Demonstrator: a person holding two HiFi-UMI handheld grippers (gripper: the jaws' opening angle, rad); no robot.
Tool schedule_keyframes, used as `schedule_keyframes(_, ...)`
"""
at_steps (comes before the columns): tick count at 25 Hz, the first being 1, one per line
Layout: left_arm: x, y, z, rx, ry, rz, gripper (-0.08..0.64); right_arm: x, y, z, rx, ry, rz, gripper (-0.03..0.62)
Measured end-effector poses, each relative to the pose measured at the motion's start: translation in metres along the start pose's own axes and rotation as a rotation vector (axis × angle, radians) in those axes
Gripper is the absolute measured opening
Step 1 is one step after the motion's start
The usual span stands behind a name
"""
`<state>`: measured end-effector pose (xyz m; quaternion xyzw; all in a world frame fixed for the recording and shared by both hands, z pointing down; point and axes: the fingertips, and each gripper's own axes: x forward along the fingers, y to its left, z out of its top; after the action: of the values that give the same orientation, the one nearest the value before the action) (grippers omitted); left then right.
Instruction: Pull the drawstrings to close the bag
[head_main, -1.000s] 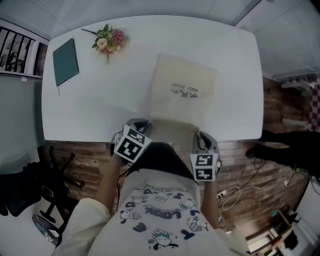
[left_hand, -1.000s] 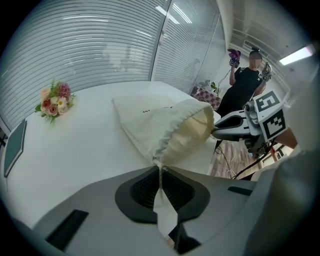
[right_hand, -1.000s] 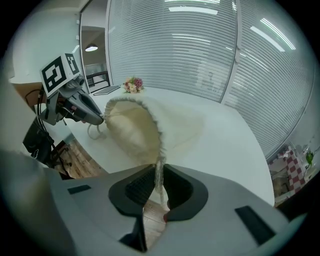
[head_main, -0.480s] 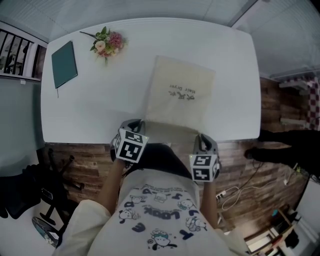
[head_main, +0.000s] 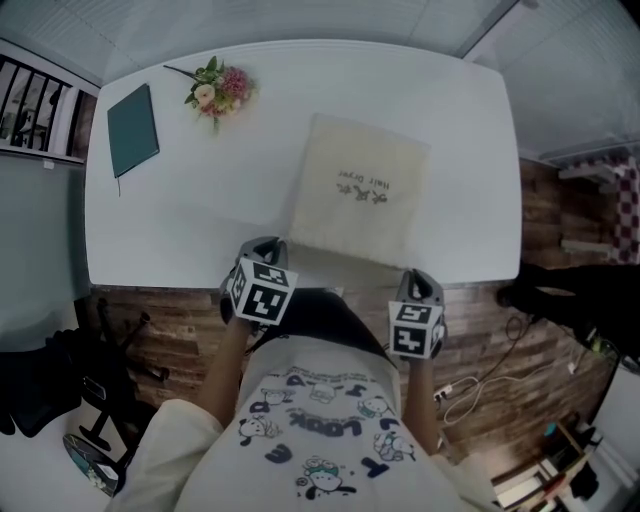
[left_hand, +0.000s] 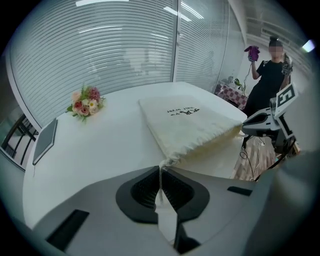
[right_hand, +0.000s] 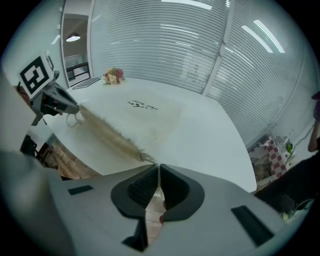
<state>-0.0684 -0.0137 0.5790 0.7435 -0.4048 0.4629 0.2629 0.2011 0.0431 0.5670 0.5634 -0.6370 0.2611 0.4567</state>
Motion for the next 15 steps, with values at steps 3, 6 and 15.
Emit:
schedule_keyframes(3,0.000,0.003,0.000,-0.034,0.000,0.015,0.049,-0.001,-0.018,0.001,0.152,-0.029,-0.051,0.023)
schedule_keyframes(6,-0.001,0.007,-0.001,-0.067,0.008,0.037,0.049,-0.002,-0.036,0.003,0.287,-0.077,-0.088,0.023)
schedule_keyframes(15,-0.032,0.034,0.033,-0.125,-0.122,0.122,0.049,-0.028,-0.076,0.041,0.361,-0.232,-0.207,0.023)
